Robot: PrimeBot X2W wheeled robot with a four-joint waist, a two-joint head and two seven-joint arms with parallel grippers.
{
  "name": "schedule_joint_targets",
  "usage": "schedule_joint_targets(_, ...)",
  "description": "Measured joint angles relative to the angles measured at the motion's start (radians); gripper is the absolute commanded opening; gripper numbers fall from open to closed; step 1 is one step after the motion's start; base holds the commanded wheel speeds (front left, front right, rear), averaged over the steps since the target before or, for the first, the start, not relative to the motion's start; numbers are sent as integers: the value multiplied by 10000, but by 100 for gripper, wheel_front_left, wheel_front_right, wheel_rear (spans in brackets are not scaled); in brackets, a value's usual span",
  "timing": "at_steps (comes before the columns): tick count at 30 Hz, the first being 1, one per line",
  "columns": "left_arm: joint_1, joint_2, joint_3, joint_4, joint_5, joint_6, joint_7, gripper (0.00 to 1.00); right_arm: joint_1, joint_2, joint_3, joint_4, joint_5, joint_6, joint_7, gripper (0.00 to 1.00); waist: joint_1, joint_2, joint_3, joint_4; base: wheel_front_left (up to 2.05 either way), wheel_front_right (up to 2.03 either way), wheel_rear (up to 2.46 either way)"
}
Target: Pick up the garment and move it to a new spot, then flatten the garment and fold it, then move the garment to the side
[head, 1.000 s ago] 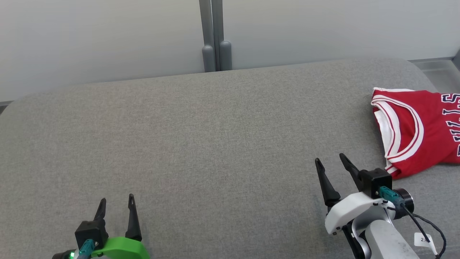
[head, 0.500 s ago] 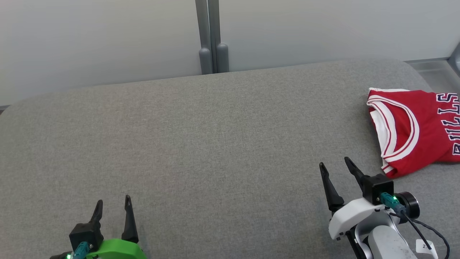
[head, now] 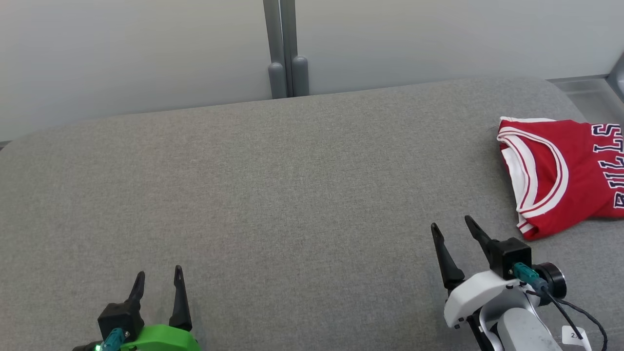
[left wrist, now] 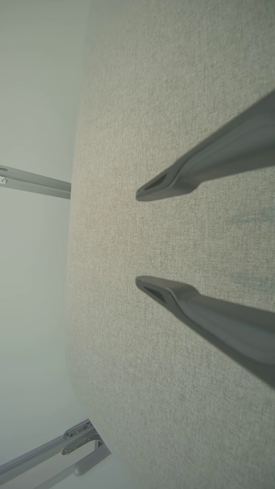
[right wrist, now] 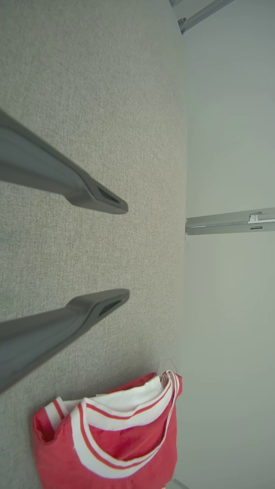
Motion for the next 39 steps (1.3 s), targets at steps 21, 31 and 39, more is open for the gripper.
schedule_joint_targets(21, 200, -96, 65, 593, -259, -79, 182, 0, 567, 81, -48, 593, 305, 2, 180, 0, 0, 0, 65, 47, 0, 0, 0)
schedule_joint_targets(31, 190, -96, 207, 291, -2153, -194, 633, 0, 566, 77, -299, 244, 2387, 2, 660, 0, 0, 0, 72, 82, 0, 0, 0)
schedule_joint_targets(39, 158, -94, 313, 31, -3526, -303, 976, 0, 577, 77, -451, -42, 3858, 2, 989, 0, 0, 0, 78, 110, 0, 0, 0)
